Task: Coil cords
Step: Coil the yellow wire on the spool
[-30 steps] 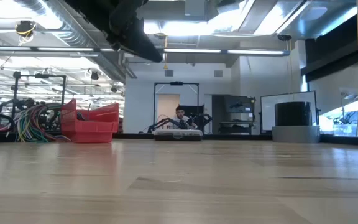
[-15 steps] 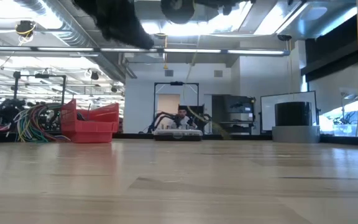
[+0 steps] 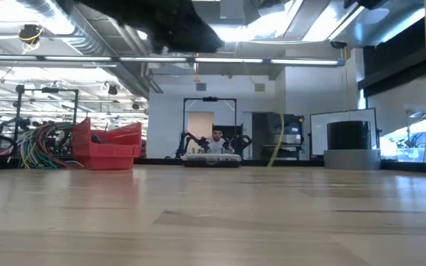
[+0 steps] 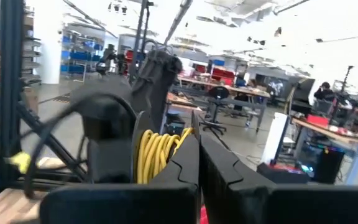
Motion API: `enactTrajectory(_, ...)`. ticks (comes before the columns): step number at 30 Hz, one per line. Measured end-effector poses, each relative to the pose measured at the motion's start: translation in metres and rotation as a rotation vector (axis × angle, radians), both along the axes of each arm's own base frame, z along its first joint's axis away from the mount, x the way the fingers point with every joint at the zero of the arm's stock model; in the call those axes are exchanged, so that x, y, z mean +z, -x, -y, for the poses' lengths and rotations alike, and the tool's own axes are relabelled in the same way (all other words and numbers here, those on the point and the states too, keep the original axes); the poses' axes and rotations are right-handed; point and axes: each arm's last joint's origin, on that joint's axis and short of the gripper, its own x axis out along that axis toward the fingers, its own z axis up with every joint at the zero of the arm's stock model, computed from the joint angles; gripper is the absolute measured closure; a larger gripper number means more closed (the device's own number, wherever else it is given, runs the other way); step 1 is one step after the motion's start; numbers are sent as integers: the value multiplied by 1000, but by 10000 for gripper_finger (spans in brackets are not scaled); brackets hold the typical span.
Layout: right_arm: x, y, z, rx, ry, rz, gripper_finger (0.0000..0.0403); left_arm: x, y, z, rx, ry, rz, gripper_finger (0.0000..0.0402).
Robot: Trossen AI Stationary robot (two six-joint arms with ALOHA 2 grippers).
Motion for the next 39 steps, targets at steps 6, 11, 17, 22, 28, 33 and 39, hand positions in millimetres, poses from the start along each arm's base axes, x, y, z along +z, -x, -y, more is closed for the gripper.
enactTrajectory(6,0,0,-5,12,16,2,400,-21,-23,-8,-6,-6,49,273)
enactTrajectory(11,0,0,-5,10,18,1,400,-34,-34,-7,-102,11,69,273)
enactTrajectory(17,0,0,-5,10,18,-1,400,-36,-33,-8,-162,12,27,273)
enactTrajectory(22,-1,0,-5,9,19,-11,400,-33,-24,-10,-165,-6,-70,273)
enactTrajectory(28,-1,0,-5,8,19,-10,400,-28,-25,-11,-194,34,-31,273)
enactTrajectory(33,-1,0,-4,7,19,-9,400,-29,-28,-11,-191,37,1,275)
enactTrajectory(39,-1,0,-4,7,19,-9,400,-27,-28,-12,-173,33,21,319)
